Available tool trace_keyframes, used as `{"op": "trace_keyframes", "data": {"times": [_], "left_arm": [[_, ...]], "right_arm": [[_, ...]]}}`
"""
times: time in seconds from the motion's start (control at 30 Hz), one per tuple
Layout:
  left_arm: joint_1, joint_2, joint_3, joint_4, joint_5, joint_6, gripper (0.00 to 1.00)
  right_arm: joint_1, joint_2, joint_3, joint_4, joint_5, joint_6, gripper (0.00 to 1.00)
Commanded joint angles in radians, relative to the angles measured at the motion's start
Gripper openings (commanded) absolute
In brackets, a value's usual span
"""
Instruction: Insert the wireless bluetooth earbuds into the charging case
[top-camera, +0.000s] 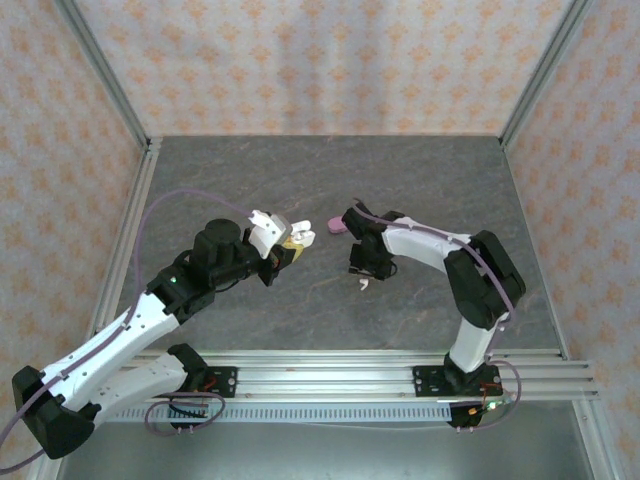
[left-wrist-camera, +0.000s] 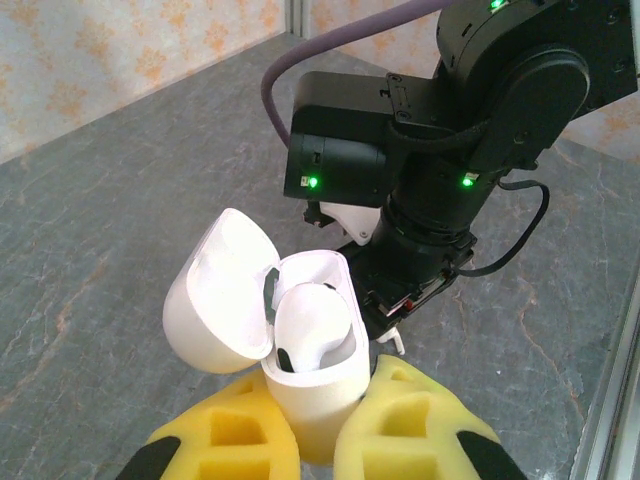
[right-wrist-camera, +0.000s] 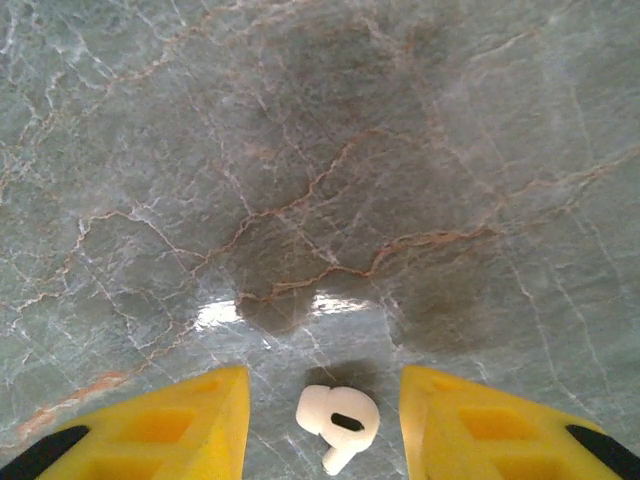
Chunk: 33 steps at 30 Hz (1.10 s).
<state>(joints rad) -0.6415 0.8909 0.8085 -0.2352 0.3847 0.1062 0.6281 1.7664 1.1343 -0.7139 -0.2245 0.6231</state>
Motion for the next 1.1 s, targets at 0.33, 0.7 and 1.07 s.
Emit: {"op": "trace_keyframes", "data": {"times": [0.33, 0.7, 1.07], "left_arm": [[-0.006, 0.003, 0.0, 0.035, 0.0, 0.027, 0.0], [-0.006, 0.014, 0.012, 0.033, 0.006, 0.028, 0.0], [-0.006, 0.014, 0.022, 0.021, 0.005, 0.03, 0.0]], "right_arm": [[0.019, 0.027, 0.016, -0.057, 0.026, -0.041, 0.39], [0.019, 0.045, 0.005, -0.067, 0.014, -0.065, 0.38], [0.021, 0.068, 0.011, -0.059, -0.01, -0.079, 0.33]]}}
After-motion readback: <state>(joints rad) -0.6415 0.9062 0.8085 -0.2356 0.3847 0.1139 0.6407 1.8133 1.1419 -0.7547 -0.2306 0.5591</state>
